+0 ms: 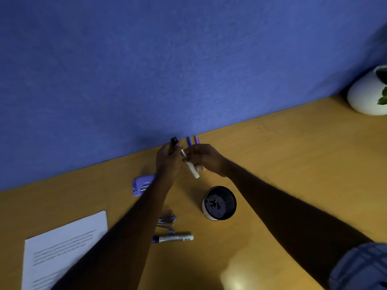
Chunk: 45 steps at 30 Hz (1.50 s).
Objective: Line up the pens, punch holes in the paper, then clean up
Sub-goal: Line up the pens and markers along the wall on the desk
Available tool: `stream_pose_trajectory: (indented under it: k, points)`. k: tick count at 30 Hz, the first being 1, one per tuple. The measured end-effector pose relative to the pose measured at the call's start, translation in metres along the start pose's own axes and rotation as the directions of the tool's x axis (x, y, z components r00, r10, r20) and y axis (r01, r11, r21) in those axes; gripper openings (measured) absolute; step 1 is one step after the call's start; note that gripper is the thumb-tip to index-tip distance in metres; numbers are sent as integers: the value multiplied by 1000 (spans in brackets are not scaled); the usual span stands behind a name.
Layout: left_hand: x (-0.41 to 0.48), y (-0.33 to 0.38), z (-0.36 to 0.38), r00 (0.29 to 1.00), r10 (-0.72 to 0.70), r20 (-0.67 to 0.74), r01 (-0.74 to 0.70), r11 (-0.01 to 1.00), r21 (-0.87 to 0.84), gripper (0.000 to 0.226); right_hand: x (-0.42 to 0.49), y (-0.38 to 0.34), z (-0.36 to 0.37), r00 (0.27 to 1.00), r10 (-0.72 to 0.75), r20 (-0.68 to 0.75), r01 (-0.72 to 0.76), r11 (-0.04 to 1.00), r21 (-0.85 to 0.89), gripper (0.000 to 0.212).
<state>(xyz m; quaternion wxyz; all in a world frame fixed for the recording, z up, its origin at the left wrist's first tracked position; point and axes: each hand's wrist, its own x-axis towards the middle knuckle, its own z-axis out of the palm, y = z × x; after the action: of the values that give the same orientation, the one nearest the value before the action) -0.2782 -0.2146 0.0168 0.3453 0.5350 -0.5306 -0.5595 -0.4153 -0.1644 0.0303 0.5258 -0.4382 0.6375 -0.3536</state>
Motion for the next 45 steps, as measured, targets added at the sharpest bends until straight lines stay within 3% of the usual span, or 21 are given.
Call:
stream_pose_trajectory:
  k: [6, 11, 14, 19, 24, 38, 41, 45]
  points:
    - [2, 0, 7, 999, 10, 33, -15, 989, 150, 19, 5, 25, -2, 979, -32, -200, 22, 998, -52, 13]
    - [-9, -21, -6, 996, -27, 81, 9, 977, 215, 26, 29, 51, -22, 887, 69, -457, -227, 926, -302, 13]
    - [-21, -35, -16, 992, -23, 123, -10, 966, 258, 10, 44, 60, -29, 849, 126, -513, -335, 879, -339, 19]
    - [-38, -56, -29, 988, -49, 143, 9, 963, 268, 12, 58, 65, -26, 820, 218, -529, -436, 837, -331, 23]
    - [-45, -62, -38, 985, -27, 171, -38, 932, 361, 20, 61, 64, -24, 812, 222, -540, -444, 835, -325, 22]
    - [-63, -66, -60, 984, -1, 178, -58, 943, 328, 20, 46, 59, -28, 819, 224, -529, -447, 827, -340, 27]
    - [-69, -70, -75, 987, 1, 162, -56, 940, 338, 18, 38, 52, -30, 834, 170, -525, -422, 810, -408, 34]
    - [-81, -76, -98, 980, 71, 185, -147, 886, 440, 15, 25, 23, -22, 848, -29, -529, -280, 823, -494, 28]
